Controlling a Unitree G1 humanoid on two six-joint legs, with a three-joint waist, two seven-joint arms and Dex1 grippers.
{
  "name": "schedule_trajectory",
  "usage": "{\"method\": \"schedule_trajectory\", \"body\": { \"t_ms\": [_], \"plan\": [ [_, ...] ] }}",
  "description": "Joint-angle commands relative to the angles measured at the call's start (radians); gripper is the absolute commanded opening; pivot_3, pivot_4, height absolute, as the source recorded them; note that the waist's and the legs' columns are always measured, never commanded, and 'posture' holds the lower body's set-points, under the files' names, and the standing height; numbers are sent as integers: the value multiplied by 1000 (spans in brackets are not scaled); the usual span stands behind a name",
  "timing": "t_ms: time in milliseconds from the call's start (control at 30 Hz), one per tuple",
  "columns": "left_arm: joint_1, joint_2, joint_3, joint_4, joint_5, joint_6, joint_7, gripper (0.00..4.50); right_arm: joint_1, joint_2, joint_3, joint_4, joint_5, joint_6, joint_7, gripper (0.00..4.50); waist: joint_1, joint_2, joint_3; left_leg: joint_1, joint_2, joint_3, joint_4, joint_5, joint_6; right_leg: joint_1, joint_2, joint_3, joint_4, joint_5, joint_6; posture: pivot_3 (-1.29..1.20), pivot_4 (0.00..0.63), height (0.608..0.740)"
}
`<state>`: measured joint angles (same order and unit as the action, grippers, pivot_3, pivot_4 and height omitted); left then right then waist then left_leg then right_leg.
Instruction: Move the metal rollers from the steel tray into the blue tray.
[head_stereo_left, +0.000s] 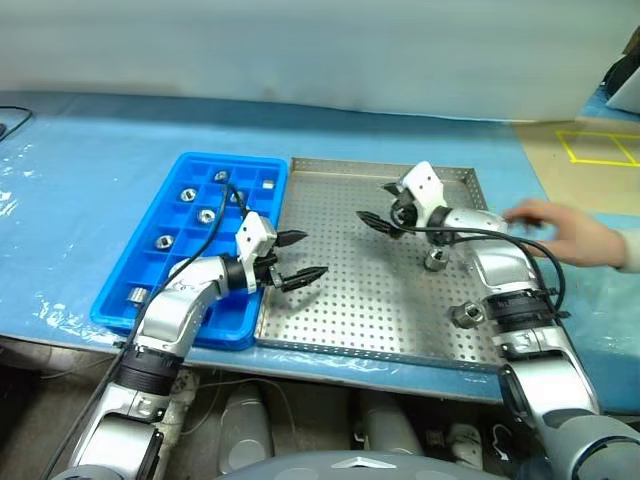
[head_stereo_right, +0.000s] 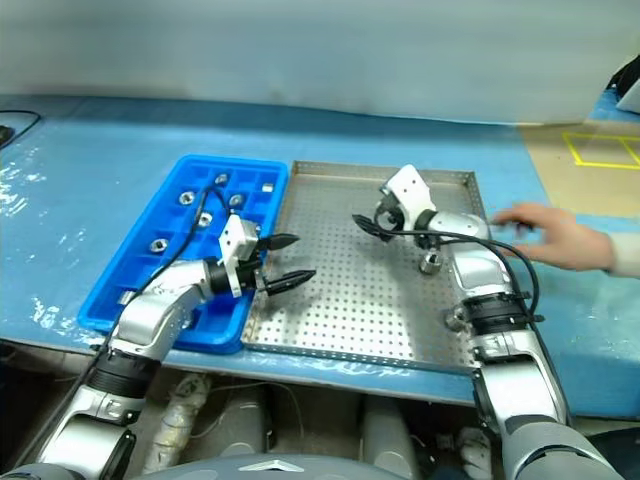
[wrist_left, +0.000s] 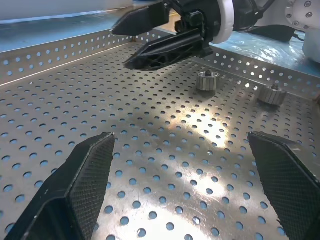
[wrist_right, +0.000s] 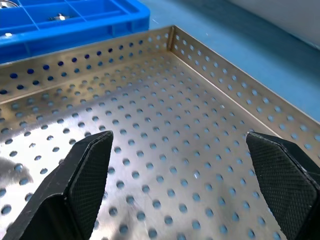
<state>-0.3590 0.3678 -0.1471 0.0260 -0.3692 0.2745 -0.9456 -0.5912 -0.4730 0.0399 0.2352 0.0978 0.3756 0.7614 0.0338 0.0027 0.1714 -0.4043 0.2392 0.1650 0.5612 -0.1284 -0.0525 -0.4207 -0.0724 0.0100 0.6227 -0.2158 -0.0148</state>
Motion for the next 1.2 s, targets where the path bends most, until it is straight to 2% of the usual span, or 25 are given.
{"method": "schedule_trajectory", "body": {
  "t_ms": [33, 300, 467, 567, 667, 767, 800, 933, 1100, 1200],
  "plan": [
    [-22, -4, -13, 18, 8, -10, -23, 4500, 53, -51, -50, -112, 50, 66, 20, 4481, -4, 0, 0, 0, 0, 1, 0, 0, 0, 0, 0, 1, 0, 0, 0, -319, 150, 740],
    [-61, -15, -27, 71, 18, -24, -57, 4500, 200, -150, -104, -249, 110, 187, 41, 4481, -26, 0, 0, 4, -1, 9, 1, -3, 4, 0, 0, 9, -2, 0, 1, -368, 150, 740],
    [-65, -22, -29, 77, 25, -21, -70, 4500, 271, -199, -68, -250, 64, 197, 27, 4481, -45, 0, 0, 6, -1, 11, 1, -4, 6, 0, 0, 12, -3, 0, 2, -372, 150, 740],
    [-60, -16, -30, 70, 30, -17, -72, 4500, 275, -160, -60, -229, 89, 199, 20, 3881, -49, 0, 0, 5, -1, 11, 1, -4, 7, -1, 0, 13, -4, 0, 2, -358, 150, 740],
    [-54, -7, -14, 51, 27, -5, -61, 4500, 258, -128, -37, -215, 97, 202, 29, 2843, -53, 0, 0, 4, -1, 12, 1, -4, 7, -3, 0, 14, -3, 0, 3, -341, 150, 740],
    [-38, 5, 4, 28, 25, 1, -42, 4500, 217, -109, -24, -182, 103, 190, 45, 1850, -52, 0, 0, 3, -1, 12, 0, -4, 7, -3, 0, 14, -3, 0, 3, -285, 150, 740],
    [-30, 9, 12, 20, 24, 1, -34, 4500, 196, -101, -25, -172, 112, 189, 53, 1699, -51, 0, 0, 3, -1, 12, 0, -4, 7, -3, 0, 14, -3, 0, 3, -255, 150, 740],
    [15, 28, 50, -31, 17, 7, 9, 4500, 88, -56, -25, -109, 144, 165, 88, 1701, -47, 0, 0, 3, -1, 12, 0, -4, 7, -4, 0, 13, -3, 0, 3, -118, 150, 740],
    [145, 45, 160, -202, -20, 46, 129, 4500, -131, 77, 2, 63, 177, 86, 174, 1701, -36, 0, 0, 1, 0, 12, 0, -4, 7, -7, 0, 12, -2, 0, 2, 96, 150, 740],
    [303, 66, 266, -375, -28, 86, 235, 4500, -291, 201, 47, 241, 169, 2, 258, 1701, -15, -1, 1, -1, 0, 11, -1, -4, 6, -10, 0, 10, 0, 0, 2, 225, 150, 740]
  ]
}}
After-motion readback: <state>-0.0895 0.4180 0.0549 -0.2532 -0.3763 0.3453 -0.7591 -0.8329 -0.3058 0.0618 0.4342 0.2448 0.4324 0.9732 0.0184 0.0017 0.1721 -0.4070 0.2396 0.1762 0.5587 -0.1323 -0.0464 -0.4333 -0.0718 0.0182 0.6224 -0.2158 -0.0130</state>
